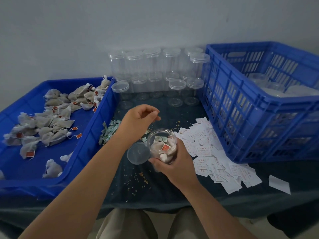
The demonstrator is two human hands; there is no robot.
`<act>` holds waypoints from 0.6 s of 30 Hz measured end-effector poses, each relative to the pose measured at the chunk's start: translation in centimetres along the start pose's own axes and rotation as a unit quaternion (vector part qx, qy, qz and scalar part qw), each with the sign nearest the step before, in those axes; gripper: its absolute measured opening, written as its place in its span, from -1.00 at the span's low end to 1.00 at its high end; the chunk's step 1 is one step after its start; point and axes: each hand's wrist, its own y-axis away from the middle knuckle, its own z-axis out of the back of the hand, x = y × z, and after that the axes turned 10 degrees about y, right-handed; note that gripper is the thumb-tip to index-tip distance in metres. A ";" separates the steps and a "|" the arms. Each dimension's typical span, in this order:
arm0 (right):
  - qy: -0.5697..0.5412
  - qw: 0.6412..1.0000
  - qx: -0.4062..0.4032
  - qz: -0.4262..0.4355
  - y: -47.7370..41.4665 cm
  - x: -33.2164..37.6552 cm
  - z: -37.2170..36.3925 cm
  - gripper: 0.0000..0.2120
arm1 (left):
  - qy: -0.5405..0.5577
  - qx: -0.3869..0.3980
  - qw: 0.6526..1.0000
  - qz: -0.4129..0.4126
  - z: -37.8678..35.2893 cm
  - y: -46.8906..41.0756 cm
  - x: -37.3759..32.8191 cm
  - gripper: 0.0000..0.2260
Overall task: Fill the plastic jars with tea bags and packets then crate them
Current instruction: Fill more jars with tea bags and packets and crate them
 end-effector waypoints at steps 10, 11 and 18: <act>-0.029 0.989 -0.133 -0.056 1.6 -1.6 3.1 -0.32 | -0.269 0.182 0.942 0.089 -7.5 -2.7 6.5 -0.70; -0.033 0.988 -0.137 -0.062 1.5 -1.6 3.2 -0.34 | -0.280 0.183 0.937 0.097 -7.9 -2.8 7.0 -0.73; -0.026 0.992 -0.115 -0.055 1.5 -1.8 2.8 -0.29 | -0.299 0.155 0.938 0.088 -8.9 -2.9 8.3 -0.95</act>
